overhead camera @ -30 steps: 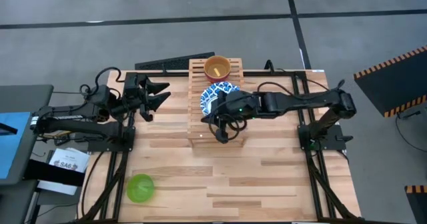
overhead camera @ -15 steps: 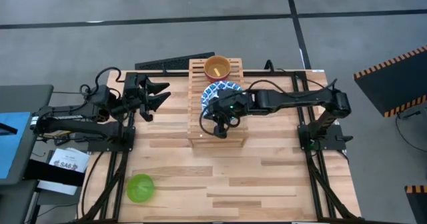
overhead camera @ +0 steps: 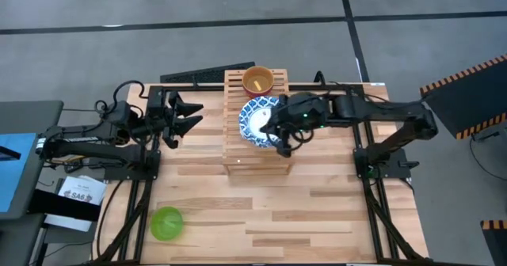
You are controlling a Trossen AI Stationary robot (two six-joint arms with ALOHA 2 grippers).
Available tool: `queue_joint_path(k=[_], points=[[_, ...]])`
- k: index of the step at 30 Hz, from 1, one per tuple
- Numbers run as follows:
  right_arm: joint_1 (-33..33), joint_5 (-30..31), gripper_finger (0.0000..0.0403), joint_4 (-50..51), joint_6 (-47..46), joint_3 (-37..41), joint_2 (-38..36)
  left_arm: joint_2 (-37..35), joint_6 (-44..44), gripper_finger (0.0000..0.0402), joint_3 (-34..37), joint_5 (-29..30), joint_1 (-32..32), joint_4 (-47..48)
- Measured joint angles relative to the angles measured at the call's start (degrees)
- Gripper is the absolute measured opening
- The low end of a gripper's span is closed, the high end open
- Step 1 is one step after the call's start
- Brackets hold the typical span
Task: Place and stack bowls onto a shelf
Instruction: Stack the green bowl on top of the yellow bowl on the shelf
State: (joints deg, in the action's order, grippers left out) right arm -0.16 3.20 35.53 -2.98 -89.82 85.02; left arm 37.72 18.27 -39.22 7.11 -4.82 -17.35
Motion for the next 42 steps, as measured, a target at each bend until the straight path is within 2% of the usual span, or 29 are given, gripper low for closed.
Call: queue_joint_path(k=[5, 8, 11, 16, 20, 24, 27, 29, 32, 37, 42], points=[[0.13, 1.33, 0.0026, 10.98, -0.27, 0.45, -3.82, 0.04, 0.01, 0.0199, 0.00, -0.87, -0.04, 0.16], [0.96, 1.61, 0.0026, 11.81, -2.88, 6.14, -8.34, 0.54, 0.38, 0.0199, 0.00, -0.85, 0.67, 1.75], [2.41, 4.15, 0.0027, 8.11, -8.27, 15.14, -15.18, 1.36, 0.43, 0.0199, -0.02, -0.79, 2.61, 3.70], [4.49, 7.45, 0.0027, -4.50, -17.39, 28.65, -26.15, 5.11, -0.78, 0.0194, -3.73, 1.22, 9.03, 12.21], [4.15, 8.71, 0.0028, -11.27, -20.18, 33.96, -30.79, 11.81, 0.91, 0.0176, -11.02, -1.39, 17.17, 30.30], [2.95, 9.62, 0.0028, -11.17, -20.55, 34.25, -31.55, 19.81, 11.24, 0.0161, -16.72, -11.23, 26.75, 52.32], [2.07, 9.49, 0.0028, -11.04, -20.51, 34.25, -31.43, 25.00, 17.38, 0.0155, -16.70, -15.15, 34.12, 57.47], [1.60, 9.39, 0.0028, -10.80, -20.48, 34.25, -31.17, 28.13, 18.01, 0.0154, -16.14, -14.97, 39.09, 59.31], [1.49, 9.36, 0.0028, -10.49, -19.67, 34.25, -30.42, 32.96, 17.58, 0.0154, -15.75, -11.60, 45.00, 64.08], [1.53, 8.81, 0.0028, -10.13, -19.45, 34.26, -29.30, 39.65, 13.64, 0.0154, -15.74, -4.89, 50.18, 68.46], [1.51, 8.74, 0.0028, -9.87, -19.47, 34.30, -28.68, 44.41, 10.39, 0.0154, -15.74, -7.35, 51.56, 69.46]])
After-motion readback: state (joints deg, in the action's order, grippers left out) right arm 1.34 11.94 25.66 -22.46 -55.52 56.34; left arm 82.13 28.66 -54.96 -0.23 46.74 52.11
